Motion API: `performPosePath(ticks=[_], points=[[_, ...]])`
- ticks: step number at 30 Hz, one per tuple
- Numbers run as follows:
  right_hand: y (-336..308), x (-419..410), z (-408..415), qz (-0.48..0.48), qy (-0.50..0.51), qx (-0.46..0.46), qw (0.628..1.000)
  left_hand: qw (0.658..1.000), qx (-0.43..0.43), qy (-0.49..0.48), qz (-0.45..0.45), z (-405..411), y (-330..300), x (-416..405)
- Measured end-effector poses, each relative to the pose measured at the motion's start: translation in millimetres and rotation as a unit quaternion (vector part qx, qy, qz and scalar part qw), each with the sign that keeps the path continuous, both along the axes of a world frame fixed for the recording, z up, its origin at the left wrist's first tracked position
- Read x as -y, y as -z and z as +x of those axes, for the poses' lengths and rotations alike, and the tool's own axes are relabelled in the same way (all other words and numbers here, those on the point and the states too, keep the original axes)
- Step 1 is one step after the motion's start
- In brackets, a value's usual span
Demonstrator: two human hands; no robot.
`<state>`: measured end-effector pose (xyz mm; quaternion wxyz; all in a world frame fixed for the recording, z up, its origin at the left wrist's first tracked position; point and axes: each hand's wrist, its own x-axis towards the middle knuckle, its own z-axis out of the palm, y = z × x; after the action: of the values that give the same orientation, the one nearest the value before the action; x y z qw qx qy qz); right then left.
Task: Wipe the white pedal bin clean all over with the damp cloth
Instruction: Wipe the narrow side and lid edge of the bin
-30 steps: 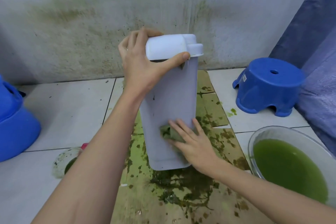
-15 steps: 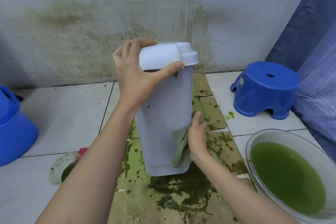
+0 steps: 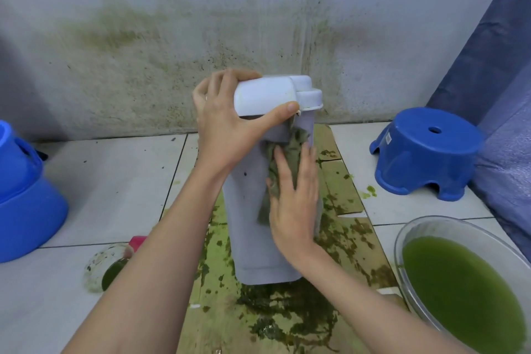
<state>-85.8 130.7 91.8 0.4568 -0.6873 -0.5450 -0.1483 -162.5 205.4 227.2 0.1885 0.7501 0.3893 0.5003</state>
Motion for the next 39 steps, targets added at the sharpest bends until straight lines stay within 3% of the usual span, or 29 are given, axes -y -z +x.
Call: performPosePath(ticks=[3, 7, 10, 13, 17, 18, 20, 23, 26, 28, 31, 37, 39], points=[[6, -4, -10, -0.005, 0.01, 0.173, 0.985, 1.0, -0.019, 0.016, -0.004, 0, -2, -2], [-23, -28, -19, 0.027, 0.001, 0.195, 0.98, 0.999, -0.036, 0.025, -0.026, -4, -5, -8], [14, -15, -18, -0.021, -0.051, 0.297, 0.953, 0.998, -0.037, 0.025, -0.033, -6, -6, -10], [90, 31, -13, -0.146, -0.137, 0.436, 0.877, 0.998, -0.031, 0.022, -0.043, -4, -7, -8], [151, 86, 9, -0.278, -0.295, 0.515, 0.755, 0.998, -0.023, 0.023, -0.045, -4, -6, -4], [150, 93, 14, -0.299, -0.313, 0.492, 0.755, 0.998, -0.021, 0.025, -0.046, -6, -5, -4], [134, 99, 23, -0.257, -0.306, 0.399, 0.825, 0.998, -0.021, 0.028, -0.043, -6, -5, -3], [83, 91, 31, -0.118, -0.274, 0.202, 0.933, 0.999, -0.02, 0.024, -0.042, -4, -6, -3], [11, 65, 33, 0.027, -0.188, 0.046, 0.981, 0.999, -0.014, 0.018, -0.036, 1, -5, 1], [-37, 47, 32, 0.128, -0.116, -0.05, 0.984, 0.999, -0.015, 0.012, -0.031, 3, -5, 4], [-95, 27, 30, 0.248, -0.022, -0.151, 0.957, 0.999, -0.024, 0.006, -0.021, 2, -3, 7], [-98, 1, 29, 0.132, -0.017, -0.117, 0.984, 1.0, -0.012, 0.009, -0.018, -10, 4, 13], [-97, -4, 42, 0.1, 0.004, -0.208, 0.973, 1.0, -0.012, 0.01, -0.015, -14, 6, 18]])
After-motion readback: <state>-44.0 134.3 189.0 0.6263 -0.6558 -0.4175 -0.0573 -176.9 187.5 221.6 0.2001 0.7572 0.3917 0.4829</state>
